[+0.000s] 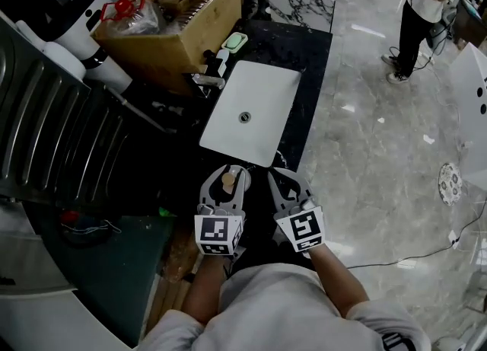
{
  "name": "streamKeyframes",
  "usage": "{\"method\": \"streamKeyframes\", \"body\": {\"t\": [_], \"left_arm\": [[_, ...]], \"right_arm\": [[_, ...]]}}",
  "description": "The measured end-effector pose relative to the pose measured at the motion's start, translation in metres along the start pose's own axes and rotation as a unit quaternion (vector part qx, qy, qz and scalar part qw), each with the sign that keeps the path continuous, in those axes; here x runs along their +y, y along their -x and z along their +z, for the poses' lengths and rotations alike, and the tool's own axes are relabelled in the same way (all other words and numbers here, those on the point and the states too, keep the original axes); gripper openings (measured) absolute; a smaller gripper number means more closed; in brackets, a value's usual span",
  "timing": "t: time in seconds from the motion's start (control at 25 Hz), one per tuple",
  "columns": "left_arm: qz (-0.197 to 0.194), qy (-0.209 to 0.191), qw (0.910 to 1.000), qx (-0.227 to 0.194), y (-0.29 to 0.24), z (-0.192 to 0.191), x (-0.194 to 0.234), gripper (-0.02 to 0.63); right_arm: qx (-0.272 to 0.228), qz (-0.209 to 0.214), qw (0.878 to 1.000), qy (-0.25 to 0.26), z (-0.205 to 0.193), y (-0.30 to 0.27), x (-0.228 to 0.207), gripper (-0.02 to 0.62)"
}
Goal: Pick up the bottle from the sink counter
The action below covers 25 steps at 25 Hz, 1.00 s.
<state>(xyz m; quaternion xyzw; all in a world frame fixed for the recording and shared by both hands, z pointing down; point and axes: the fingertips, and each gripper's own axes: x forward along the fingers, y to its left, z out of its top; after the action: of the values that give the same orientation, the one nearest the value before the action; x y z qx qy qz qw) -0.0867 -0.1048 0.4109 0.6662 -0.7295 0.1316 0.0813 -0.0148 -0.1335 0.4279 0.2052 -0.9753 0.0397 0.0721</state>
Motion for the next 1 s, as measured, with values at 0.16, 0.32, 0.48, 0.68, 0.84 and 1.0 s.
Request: {"method": "streamKeyframes", "body": {"t": [0.16, 0.32, 0.48, 0.68, 0.84, 1.0], "left_arm": [[-0.003, 0.0, 1.0, 0.0, 0.003, 0.014, 0.009, 0.129], [-0.003, 0.01, 0.9999, -0.011, 0.007, 0.025, 0.02, 0.129], [0.0, 0.019, 0.9993, -0.033, 0.011, 0.035, 0.028, 0.129], [0.003, 0.017, 0.9988, -0.046, 0.017, 0.044, 0.03, 0.129], [-0.006, 0.022, 0.9986, -0.049, 0.019, 0.044, 0.028, 0.129], [-0.008, 0.023, 0.9986, -0.047, 0.024, 0.041, 0.025, 0.129]], "right_arm": [[-0.009, -0.003, 1.0, 0.0, 0.019, -0.006, 0.007, 0.009], [-0.023, -0.012, 1.0, 0.012, 0.036, -0.012, 0.01, 0.009], [-0.053, -0.027, 0.998, 0.025, 0.061, -0.01, 0.009, 0.009], [-0.057, -0.035, 0.997, 0.042, 0.072, -0.011, 0.01, 0.009], [-0.062, -0.04, 0.995, 0.063, 0.072, -0.01, 0.011, 0.009], [-0.06, -0.041, 0.997, 0.039, 0.072, -0.009, 0.019, 0.009]]}}
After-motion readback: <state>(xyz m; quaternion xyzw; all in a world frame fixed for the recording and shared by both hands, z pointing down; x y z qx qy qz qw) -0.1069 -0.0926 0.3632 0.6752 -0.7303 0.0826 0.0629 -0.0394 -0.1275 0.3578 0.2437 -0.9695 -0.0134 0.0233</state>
